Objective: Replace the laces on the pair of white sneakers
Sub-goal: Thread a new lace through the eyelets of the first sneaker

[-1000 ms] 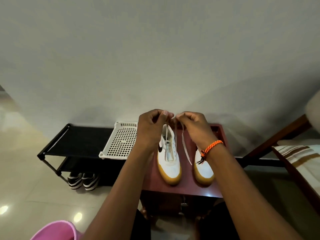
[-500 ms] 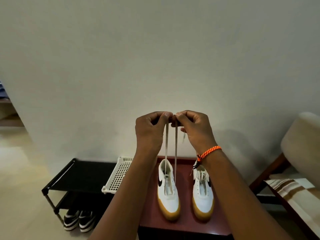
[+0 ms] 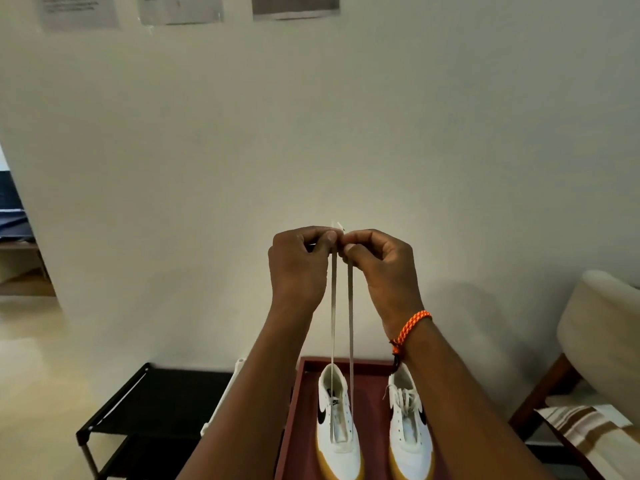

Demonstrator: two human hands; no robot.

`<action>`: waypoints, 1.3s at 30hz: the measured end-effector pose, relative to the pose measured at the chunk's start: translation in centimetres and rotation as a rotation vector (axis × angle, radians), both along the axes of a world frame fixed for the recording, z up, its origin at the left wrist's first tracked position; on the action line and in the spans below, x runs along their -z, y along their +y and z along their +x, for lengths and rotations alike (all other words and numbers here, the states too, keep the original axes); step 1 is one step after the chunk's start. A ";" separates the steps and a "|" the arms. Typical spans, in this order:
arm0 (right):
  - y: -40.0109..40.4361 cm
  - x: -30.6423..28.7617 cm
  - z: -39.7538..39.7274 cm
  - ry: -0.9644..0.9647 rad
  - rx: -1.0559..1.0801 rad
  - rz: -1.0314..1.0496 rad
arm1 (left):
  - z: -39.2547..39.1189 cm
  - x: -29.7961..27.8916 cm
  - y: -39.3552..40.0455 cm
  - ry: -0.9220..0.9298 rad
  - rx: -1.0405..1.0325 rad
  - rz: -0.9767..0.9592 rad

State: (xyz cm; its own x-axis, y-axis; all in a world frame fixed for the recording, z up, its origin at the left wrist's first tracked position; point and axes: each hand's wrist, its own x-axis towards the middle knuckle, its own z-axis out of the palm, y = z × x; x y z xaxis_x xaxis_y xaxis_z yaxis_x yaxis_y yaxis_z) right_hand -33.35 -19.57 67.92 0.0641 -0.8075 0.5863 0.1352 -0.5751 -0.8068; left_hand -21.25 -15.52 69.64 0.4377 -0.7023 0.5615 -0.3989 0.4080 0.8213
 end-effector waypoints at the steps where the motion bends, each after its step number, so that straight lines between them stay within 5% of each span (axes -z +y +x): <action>1: 0.1 0.1 0.1 -0.011 0.010 -0.006 | -0.1 -0.1 0.1 -0.001 -0.021 -0.010; 22: -0.9 -1.0 2.7 -0.156 0.156 -0.093 | 0.6 -1.3 -0.6 0.528 0.191 -0.028; 33: -4.5 1.1 2.9 -0.137 0.085 -0.070 | 1.9 0.4 -3.9 0.337 0.127 -0.120; 39: -7.4 8.2 1.7 -0.129 0.079 0.066 | 4.1 8.7 -6.5 0.244 0.029 -0.059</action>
